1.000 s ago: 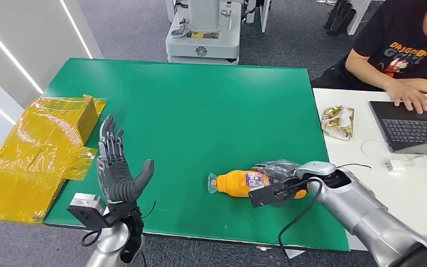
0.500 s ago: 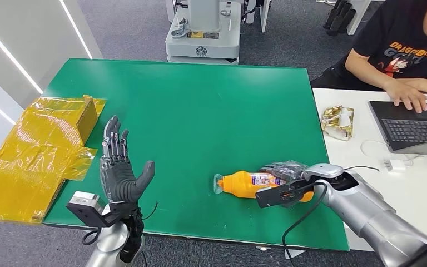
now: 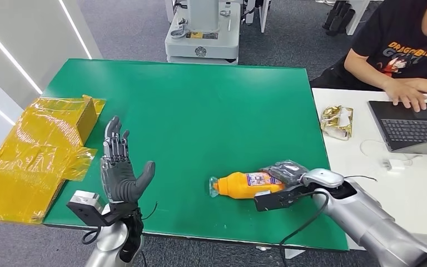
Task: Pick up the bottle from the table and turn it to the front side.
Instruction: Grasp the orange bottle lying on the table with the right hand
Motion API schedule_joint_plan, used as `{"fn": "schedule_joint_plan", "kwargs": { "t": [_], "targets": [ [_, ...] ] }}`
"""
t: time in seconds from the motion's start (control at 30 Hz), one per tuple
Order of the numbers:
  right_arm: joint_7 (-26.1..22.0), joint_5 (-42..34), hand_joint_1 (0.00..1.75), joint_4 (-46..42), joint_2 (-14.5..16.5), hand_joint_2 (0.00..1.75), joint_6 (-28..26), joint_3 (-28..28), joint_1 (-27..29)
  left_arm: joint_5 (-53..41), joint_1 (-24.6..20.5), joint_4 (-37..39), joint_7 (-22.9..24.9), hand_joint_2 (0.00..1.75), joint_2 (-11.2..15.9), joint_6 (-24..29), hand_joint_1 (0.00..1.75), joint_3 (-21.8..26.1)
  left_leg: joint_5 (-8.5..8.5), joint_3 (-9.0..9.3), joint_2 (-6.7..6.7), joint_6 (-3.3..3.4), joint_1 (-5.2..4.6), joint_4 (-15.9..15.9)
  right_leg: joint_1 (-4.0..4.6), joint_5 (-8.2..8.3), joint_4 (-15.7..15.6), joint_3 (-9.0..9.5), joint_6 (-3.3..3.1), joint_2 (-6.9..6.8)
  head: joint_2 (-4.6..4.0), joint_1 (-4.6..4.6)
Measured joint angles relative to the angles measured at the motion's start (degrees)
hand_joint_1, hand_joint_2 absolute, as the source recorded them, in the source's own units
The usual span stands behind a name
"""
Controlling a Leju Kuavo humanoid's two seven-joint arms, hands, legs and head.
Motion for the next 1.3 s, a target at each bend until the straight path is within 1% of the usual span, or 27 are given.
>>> {"fn": "schedule_joint_plan", "kwargs": {
  "t": [0.1,0.2,0.3,0.4,0.43,0.5,0.57,0.63,0.73,0.83,0.97,1.13,1.3],
  "targets": [
    [-0.8,1.1,1.75,-0.6,0.5,1.75,-4.4,-1.4,1.8,-0.5,0.0,0.1,0.0,1.75,-0.2,0.1,0.00,0.0,0.00,-0.01,0.00,0.00,0.00,0.0,0.00,0.00,0.0,0.00,0.00,0.00,0.00,0.01],
    [-0.2,1.5,1.75,-1.0,1.7,1.75,-9.9,-3.3,4.1,-0.9,0.0,0.1,0.0,1.75,-0.2,0.6,0.00,0.0,0.00,-0.03,-0.01,0.00,0.01,0.0,0.01,0.00,0.0,-0.01,0.00,-0.01,0.00,0.01],
    [3.2,3.3,1.75,-2.5,4.2,1.75,-20.1,-7.2,7.8,-1.3,0.1,0.1,0.0,1.75,-0.2,1.6,0.00,0.0,0.00,-0.05,-0.03,0.00,0.02,0.0,0.03,-0.01,0.0,-0.02,-0.01,-0.04,0.00,0.01],
    [7.9,9.5,1.75,-6.0,7.1,1.75,-33.9,-12.2,12.3,-1.7,0.3,0.1,0.0,1.75,-0.3,2.7,0.00,0.1,-0.01,-0.05,-0.05,-0.02,0.05,-0.1,0.06,-0.04,0.0,-0.02,-0.02,-0.08,0.00,0.01],
    [9.2,11.9,1.75,-7.8,8.0,1.75,-37.6,-13.9,14.1,-1.7,0.4,0.1,0.0,1.75,-0.3,2.9,0.00,0.1,-0.01,-0.06,-0.06,-0.02,0.06,-0.1,0.08,-0.06,0.0,-0.03,-0.02,-0.09,0.00,0.01],
    [10.8,16.4,1.75,-12.2,9.6,1.75,-41.9,-17.0,17.9,-1.7,0.4,0.1,0.0,1.75,-0.4,3.1,0.00,0.1,-0.02,-0.07,-0.09,-0.03,0.07,-0.1,0.09,-0.10,0.0,-0.03,-0.03,-0.13,0.00,0.01],
    [11.5,19.8,1.75,-16.4,10.8,1.75,-43.4,-19.6,21.7,-1.6,0.4,0.1,0.0,1.75,-0.6,3.1,0.00,0.1,-0.04,-0.11,-0.12,-0.02,0.06,-0.1,0.09,-0.12,0.0,-0.04,-0.03,-0.17,0.00,0.01],
    [11.0,21.6,1.75,-19.9,11.9,1.75,-45.0,-21.9,25.0,-1.5,0.4,0.1,0.0,1.75,-0.7,2.7,0.00,0.1,-0.05,-0.12,-0.12,-0.02,0.06,-0.1,0.09,-0.12,0.0,-0.05,-0.03,-0.17,0.00,0.01],
    [7.9,22.0,1.75,-24.4,13.6,1.75,-49.5,-25.3,29.3,-1.0,0.2,0.4,0.4,1.75,-0.9,1.6,0.00,0.0,-0.06,-0.12,-0.10,-0.03,0.05,-0.1,0.07,-0.13,0.0,-0.06,-0.03,-0.15,0.00,0.01],
    [4.0,18.8,1.75,-27.7,15.3,1.75,-50.7,-27.9,32.2,0.0,-0.9,1.7,3.2,1.75,-0.9,-1.4,0.00,-0.4,-0.06,-0.11,-0.08,-0.03,0.05,-0.1,0.07,-0.12,0.0,-0.07,-0.03,-0.13,0.00,0.01],
    [1.2,16.5,1.75,-29.7,16.6,1.75,-50.6,-30.4,34.4,2.2,-2.6,3.7,5.3,1.75,-0.8,-5.5,0.00,-1.1,-0.05,-0.09,-0.04,-0.03,0.05,-0.1,0.07,-0.08,0.0,-0.06,-0.05,-0.11,0.00,0.00],
    [-1.2,15.3,1.75,-30.2,17.8,1.75,-50.6,-32.3,35.3,4.0,-3.9,5.3,7.2,1.75,-0.7,-10.1,0.00,-1.9,-0.03,-0.09,-0.03,-0.02,0.05,0.0,0.07,-0.07,0.0,-0.07,-0.06,-0.10,0.00,0.00],
    [-3.2,12.7,1.75,-30.7,18.7,1.75,-47.8,-33.1,35.3,3.9,-5.6,5.9,8.1,1.75,-0.9,-11.7,0.00,-2.8,-0.03,-0.09,-0.03,-0.03,0.05,0.0,0.07,-0.08,0.0,-0.07,-0.06,-0.10,0.00,0.00]
  ]
}}
